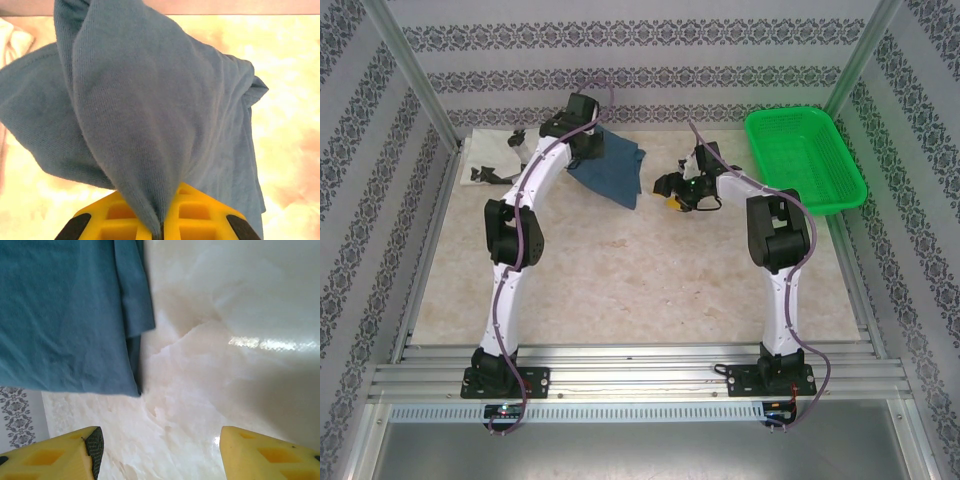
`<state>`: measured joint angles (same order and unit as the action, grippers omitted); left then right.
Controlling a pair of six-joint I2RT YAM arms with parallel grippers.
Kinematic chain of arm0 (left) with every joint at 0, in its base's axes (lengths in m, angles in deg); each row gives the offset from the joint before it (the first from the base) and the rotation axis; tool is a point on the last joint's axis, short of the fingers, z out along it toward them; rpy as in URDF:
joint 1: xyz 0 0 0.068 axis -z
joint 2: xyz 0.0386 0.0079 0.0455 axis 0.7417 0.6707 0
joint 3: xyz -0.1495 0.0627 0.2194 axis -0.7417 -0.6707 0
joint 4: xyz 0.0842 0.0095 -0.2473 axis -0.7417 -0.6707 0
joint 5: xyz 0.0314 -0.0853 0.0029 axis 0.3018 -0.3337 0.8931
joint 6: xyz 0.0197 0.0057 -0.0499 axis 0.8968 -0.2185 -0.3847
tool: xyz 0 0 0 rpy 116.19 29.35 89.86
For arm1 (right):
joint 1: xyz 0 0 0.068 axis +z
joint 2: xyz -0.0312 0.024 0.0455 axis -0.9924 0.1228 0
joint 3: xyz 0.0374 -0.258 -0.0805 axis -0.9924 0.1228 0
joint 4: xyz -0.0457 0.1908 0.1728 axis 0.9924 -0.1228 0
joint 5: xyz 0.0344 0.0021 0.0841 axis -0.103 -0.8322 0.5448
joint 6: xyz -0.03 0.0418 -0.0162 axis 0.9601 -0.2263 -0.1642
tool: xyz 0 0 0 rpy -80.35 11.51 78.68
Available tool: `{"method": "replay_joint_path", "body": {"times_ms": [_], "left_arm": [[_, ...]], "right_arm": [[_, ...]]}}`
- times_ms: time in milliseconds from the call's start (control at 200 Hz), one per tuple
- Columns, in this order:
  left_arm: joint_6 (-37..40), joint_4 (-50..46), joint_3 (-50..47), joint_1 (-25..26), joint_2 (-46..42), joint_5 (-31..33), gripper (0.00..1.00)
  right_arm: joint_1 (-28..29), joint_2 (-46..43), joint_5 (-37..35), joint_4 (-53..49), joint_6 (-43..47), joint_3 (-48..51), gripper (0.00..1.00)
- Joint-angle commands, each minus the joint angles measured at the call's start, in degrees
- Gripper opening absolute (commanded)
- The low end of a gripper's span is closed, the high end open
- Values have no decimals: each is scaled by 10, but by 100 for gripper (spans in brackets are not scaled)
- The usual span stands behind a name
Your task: Fold and stack the t-shirts
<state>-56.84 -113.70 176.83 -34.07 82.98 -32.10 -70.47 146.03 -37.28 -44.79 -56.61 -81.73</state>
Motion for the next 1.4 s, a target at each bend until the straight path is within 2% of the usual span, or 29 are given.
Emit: {"method": "replay_joint_path", "body": {"times_ms": [0, 320, 525, 924, 1394], "left_arm": [[57, -53, 48, -15, 26, 18, 0], [158, -51, 100, -39, 49, 42, 0], [222, -33, 116, -51, 43, 85, 0], [239, -14, 136, -134, 28, 67, 0], [258, 20, 147, -207, 32, 33, 0]], "right_arm": [[-6, -27, 12, 10, -3, 11, 64], [-5, -30, 11, 16, -7, 22, 63], [-5, -30, 11, 17, -7, 27, 63], [-3, -19, 15, 7, 2, 20, 63], [8, 5, 24, 4, 6, 10, 63]]}}
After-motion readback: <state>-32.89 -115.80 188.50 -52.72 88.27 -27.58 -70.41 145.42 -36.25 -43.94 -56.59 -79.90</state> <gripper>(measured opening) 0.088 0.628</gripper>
